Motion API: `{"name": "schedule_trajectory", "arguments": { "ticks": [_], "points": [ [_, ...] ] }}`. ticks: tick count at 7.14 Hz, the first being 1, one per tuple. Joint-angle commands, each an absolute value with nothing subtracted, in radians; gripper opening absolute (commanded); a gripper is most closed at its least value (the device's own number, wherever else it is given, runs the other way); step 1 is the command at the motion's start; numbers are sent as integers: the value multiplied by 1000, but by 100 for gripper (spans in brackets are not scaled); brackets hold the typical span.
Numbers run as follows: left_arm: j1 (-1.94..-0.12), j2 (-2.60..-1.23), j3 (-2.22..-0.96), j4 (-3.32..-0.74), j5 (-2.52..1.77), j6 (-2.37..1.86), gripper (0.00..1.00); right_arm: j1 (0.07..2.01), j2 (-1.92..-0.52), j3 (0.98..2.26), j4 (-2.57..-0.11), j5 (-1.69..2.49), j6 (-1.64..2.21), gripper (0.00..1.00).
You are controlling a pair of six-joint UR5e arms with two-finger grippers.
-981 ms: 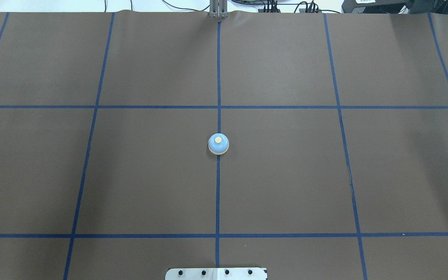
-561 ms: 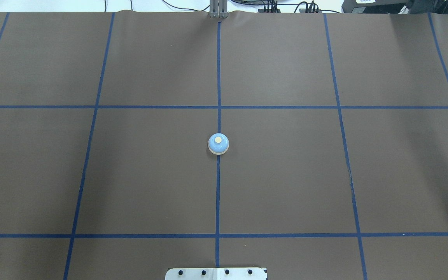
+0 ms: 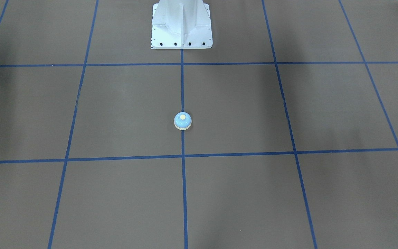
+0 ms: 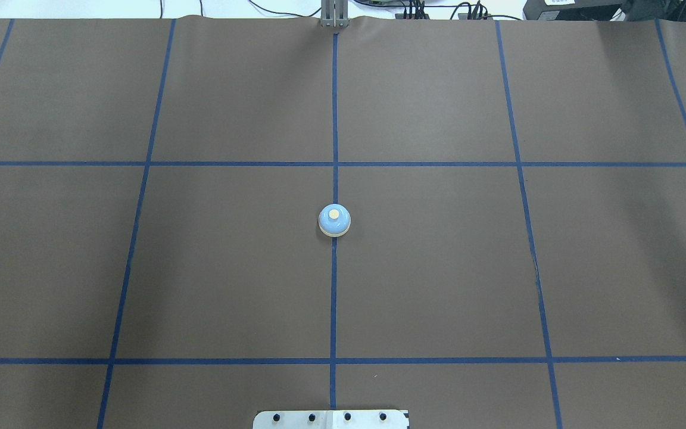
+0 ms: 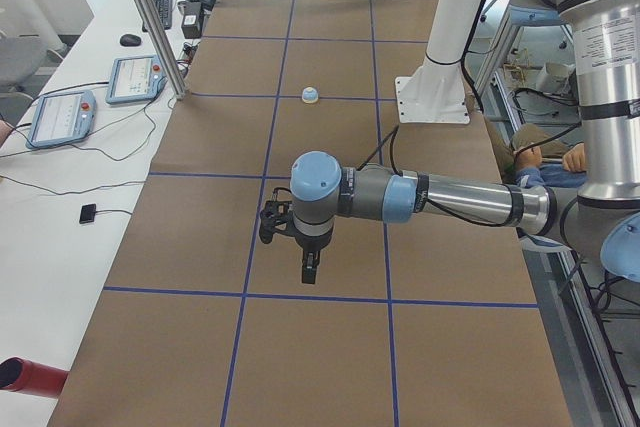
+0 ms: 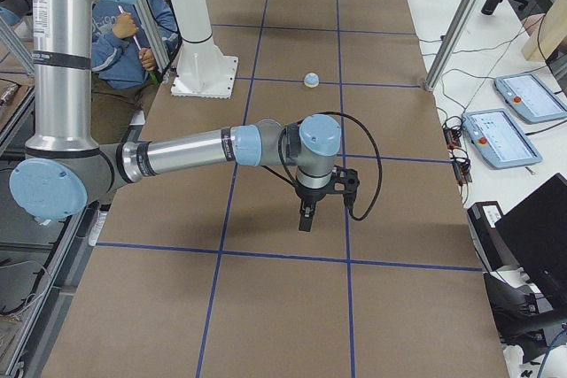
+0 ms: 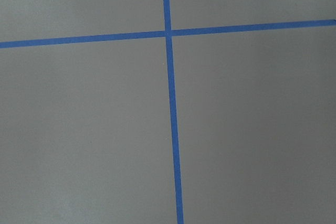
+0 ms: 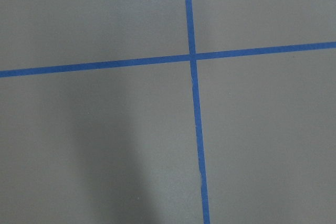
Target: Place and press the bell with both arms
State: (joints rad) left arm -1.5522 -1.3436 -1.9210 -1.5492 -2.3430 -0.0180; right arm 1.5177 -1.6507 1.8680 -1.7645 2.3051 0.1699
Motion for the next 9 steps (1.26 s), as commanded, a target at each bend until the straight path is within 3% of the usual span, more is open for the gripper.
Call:
{"name": "schedule_trajectory", "arguments": {
  "ticks": [1,5,9],
  "points": [
    [-1552,-1324,-1931,-1549,-2341,-21,100,1506,-1666,1873,-1756,2312,172,100],
    [-1549,-1342,-1867,-1540,-2341,-14,100,1502,-1680,1780,-1527,2309,182,100],
    [-1543,-1396,-1827,-1439,-2348,-20,100,1500,-1663,1807,-1511,2309,186,100]
  ]
}}
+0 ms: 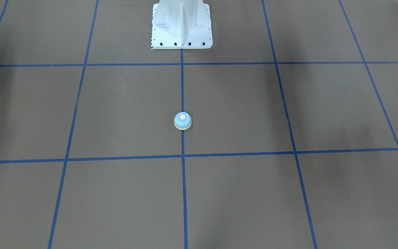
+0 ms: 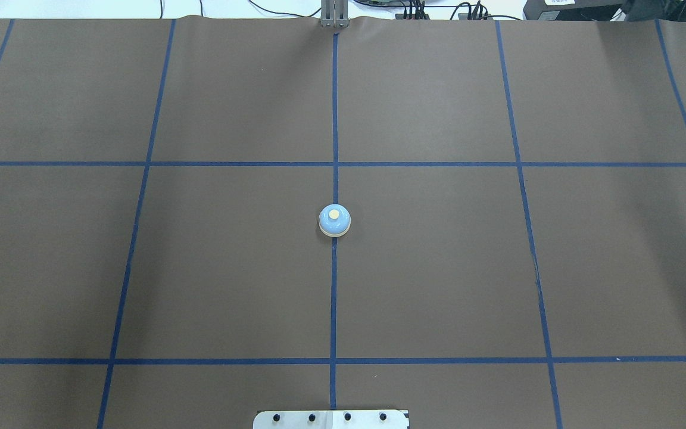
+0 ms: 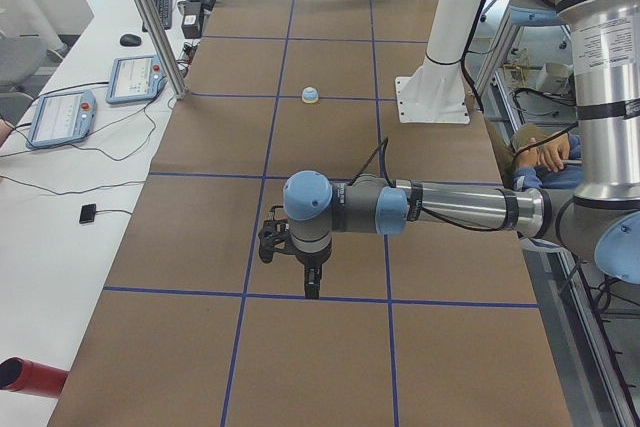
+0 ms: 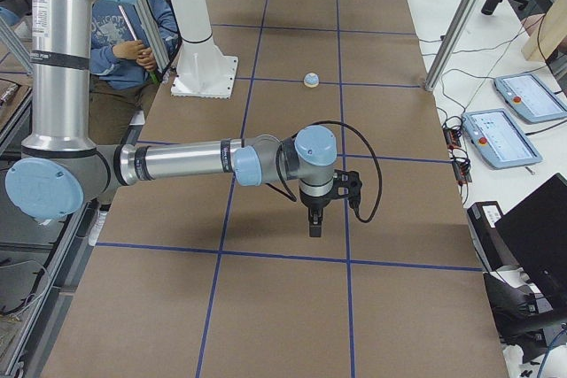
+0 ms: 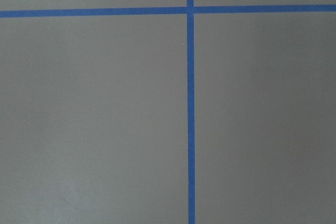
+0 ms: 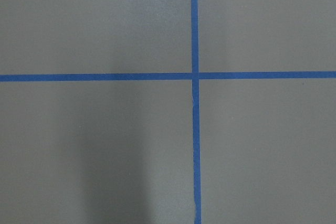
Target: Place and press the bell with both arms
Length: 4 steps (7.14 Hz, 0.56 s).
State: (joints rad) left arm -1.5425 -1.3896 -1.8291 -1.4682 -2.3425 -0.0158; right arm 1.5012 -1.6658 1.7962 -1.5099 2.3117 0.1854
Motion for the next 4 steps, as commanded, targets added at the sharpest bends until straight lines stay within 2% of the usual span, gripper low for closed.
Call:
{"name": "schedule_trajectory", "arguments": {
  "ticks": [1,4],
  "points": [
    [-1543,-1396,-1832,-1442,-2349,-23,100,1499,-1663,1822,-1520,2306,187,100],
    [-1543,-1393,-1845,-1442,-2352,-23,100,1462,-1666,1835,-1546,2307,170,100]
  ]
}}
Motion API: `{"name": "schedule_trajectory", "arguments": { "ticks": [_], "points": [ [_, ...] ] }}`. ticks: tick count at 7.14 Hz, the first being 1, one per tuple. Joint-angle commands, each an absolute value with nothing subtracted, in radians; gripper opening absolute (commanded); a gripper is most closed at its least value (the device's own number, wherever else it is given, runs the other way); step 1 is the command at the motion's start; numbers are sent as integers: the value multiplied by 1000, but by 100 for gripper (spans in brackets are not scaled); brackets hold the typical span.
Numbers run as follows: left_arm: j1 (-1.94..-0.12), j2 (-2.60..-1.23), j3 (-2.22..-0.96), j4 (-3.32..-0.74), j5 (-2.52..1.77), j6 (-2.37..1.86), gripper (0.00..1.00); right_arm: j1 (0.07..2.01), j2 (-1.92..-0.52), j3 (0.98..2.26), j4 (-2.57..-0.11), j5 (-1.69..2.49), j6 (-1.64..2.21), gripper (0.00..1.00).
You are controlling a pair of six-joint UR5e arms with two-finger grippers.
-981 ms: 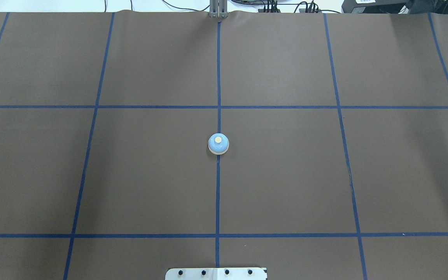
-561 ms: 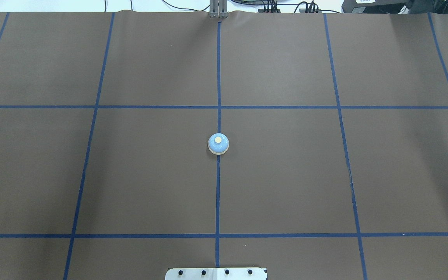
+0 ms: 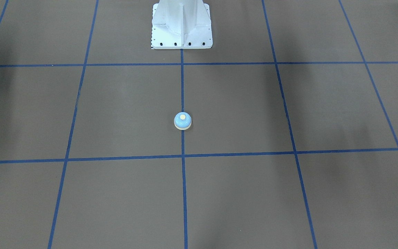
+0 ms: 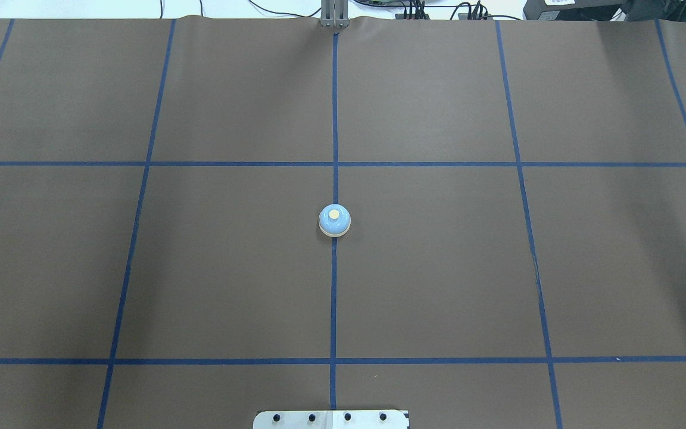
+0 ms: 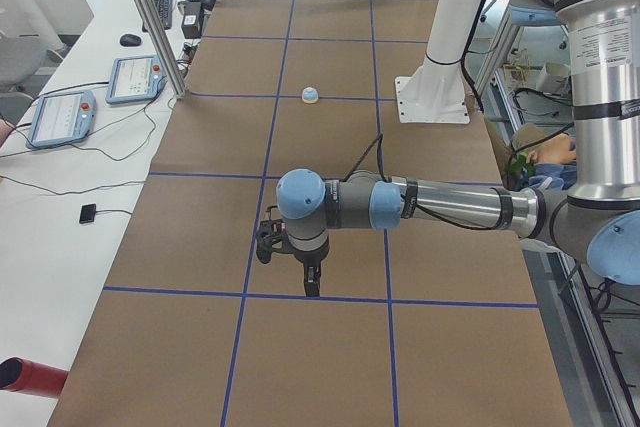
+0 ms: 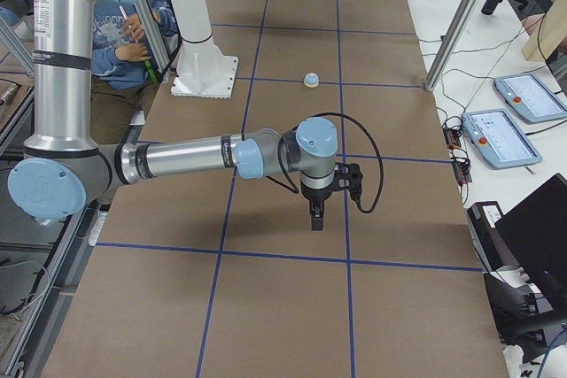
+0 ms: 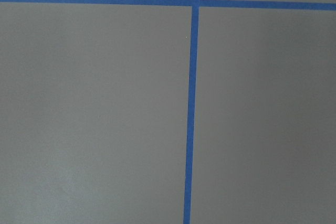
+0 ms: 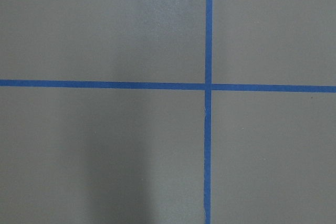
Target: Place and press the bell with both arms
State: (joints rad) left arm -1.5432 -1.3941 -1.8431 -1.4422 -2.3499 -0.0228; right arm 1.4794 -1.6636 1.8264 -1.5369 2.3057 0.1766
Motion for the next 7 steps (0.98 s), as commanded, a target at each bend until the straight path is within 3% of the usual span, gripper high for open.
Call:
{"name": "schedule_trajectory", "arguments": {
  "ticks": [1,4,7],
  "points": [
    [-1543,-1391,-1845,-1442,-2353,-21,100,1451,-1669,1839,-1558,2307,147,100],
    [-1543,-1387,-1853,-1445,-2353,-21,100,1466,-1637,1838,-1744,2303,-67,100],
    [-1543,-1385,-1853,-1451,-2355,-21,100,1470,-1632,1839,-1746,2229,-71,100]
  ]
}}
